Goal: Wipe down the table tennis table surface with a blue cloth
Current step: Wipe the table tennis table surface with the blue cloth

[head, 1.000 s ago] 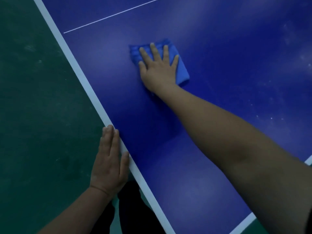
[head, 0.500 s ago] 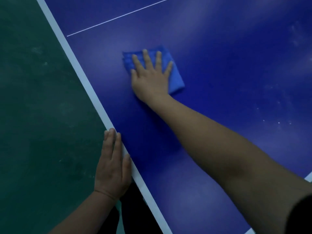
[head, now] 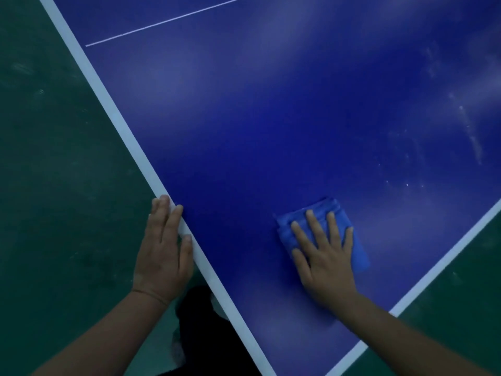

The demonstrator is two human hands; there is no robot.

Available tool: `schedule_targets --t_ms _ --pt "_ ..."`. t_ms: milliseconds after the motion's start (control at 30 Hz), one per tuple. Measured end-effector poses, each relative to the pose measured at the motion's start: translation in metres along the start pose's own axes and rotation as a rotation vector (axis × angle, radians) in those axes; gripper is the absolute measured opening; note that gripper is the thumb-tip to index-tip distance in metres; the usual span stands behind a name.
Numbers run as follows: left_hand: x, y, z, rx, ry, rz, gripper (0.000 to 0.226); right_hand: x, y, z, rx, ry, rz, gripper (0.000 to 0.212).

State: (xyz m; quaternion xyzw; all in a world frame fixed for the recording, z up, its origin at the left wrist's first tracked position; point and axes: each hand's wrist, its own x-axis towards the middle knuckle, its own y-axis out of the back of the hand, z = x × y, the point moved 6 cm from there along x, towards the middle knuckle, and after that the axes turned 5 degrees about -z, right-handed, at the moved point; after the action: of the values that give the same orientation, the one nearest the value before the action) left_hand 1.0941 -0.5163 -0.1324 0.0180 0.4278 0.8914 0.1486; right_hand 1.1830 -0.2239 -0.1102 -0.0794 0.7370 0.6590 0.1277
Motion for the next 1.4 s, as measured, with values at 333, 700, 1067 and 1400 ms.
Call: schedule_targets --t_ms 333,700,1067,1400 --pt "-0.035 -0.019 0.018 -0.049 0.209 0.034 0.072 0.143 0.039 -0.057 -0.01 0.049 0.084 0.053" --pt "-0.064 -0.043 0.028 -0.416 0.408 0.08 0.063 -0.001 -0.008 -0.013 -0.135 0.475 0.024 0.05" --pt "-0.061 -0.058 0.044 -0.376 0.493 0.31 0.062 0.159 0.042 -0.077 -0.081 0.348 0.039 0.056" --pt "-0.074 -0.05 0.041 -0.176 0.554 0.496 0.054 0.267 0.062 -0.187 -0.224 0.74 -0.039 0.055"
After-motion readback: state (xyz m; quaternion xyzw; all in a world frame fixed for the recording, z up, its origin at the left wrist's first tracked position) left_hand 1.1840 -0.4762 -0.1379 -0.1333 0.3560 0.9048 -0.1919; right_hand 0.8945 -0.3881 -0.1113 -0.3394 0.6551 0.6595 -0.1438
